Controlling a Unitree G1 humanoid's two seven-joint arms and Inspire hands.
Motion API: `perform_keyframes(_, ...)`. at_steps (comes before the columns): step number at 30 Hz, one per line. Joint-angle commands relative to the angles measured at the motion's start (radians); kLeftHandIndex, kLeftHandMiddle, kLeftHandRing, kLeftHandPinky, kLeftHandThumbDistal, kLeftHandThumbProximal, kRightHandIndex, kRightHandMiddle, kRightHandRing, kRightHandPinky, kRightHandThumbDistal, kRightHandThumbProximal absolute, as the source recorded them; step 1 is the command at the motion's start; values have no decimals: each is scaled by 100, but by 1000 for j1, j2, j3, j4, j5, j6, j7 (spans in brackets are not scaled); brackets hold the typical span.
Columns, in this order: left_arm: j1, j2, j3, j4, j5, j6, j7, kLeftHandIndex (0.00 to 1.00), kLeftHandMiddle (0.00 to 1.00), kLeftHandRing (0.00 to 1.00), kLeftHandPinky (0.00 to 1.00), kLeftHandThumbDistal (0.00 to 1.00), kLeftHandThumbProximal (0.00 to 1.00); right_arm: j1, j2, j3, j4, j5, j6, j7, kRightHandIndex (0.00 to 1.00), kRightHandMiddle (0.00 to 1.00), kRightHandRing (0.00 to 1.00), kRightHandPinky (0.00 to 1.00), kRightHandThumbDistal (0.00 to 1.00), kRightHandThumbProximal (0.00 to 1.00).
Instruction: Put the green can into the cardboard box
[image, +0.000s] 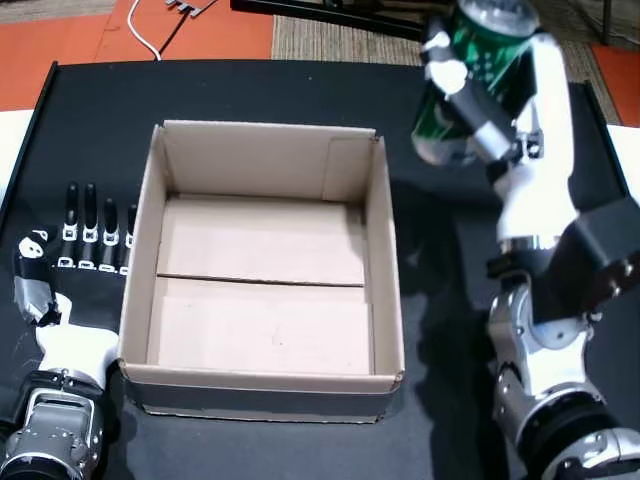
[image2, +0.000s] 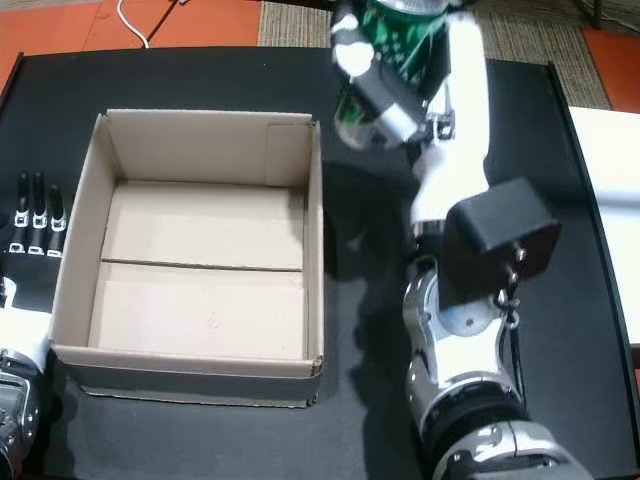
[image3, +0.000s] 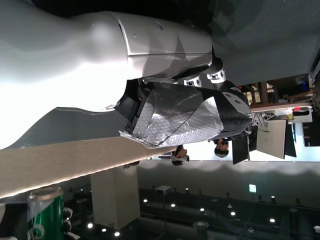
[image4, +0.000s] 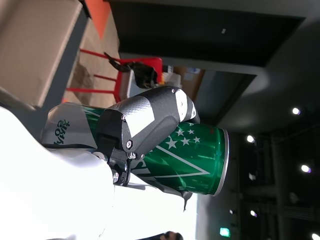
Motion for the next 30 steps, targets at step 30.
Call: perform_keyframes(30, 25, -44, -3, 39, 13, -7, 38, 44, 44, 58, 69, 8, 75, -329, -331, 53, -61, -92, -64, 125, 0, 0, 0, 30, 9, 23)
